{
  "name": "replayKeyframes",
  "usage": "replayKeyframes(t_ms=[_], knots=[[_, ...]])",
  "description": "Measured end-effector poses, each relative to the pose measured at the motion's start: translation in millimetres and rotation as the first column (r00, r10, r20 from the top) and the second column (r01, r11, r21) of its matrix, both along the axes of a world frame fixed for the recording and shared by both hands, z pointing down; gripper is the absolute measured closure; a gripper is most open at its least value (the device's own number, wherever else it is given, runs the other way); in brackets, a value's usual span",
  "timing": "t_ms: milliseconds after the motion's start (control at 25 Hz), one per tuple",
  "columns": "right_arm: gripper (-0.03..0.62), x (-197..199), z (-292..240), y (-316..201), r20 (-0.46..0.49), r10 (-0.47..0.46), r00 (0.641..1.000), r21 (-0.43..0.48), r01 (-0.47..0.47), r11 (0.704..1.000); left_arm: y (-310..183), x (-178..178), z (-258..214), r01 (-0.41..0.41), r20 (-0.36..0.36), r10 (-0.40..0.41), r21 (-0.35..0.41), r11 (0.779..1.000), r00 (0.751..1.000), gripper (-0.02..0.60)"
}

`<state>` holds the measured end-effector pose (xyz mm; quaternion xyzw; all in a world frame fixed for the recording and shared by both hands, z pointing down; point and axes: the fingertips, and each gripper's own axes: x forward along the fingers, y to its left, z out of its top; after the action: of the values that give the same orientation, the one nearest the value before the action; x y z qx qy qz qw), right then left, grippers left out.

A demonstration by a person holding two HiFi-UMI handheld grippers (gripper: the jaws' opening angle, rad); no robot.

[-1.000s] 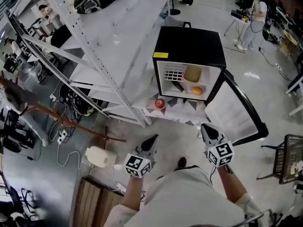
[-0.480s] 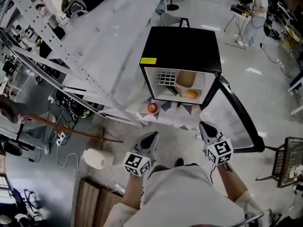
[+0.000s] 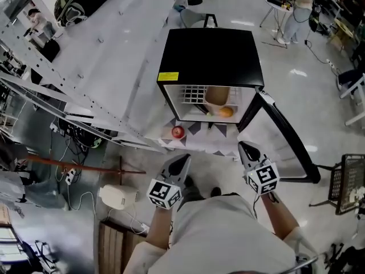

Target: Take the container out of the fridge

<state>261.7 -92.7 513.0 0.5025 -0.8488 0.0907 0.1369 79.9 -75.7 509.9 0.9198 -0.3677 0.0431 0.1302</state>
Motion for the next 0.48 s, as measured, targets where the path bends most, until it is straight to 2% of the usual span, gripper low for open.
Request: replayKeyframes(t_ms=[200,480], knots=[[0.586,-7.1,2.1,-19.1,-0.037,0.047,0.998,0.009,-0.047,0.999,-25.8,-5.6,0.3,-0.061,-0.006,0.061,0.001,0.998,0.998,0.577],[0.544,-17.0,6.1,-55.2,-0.117,0.083,0.990,0.019,-0.082,0.996,-60.1,-13.4,0.3,-0.109,-0.035,0.109,0.008,0.994,0.993,0.577]])
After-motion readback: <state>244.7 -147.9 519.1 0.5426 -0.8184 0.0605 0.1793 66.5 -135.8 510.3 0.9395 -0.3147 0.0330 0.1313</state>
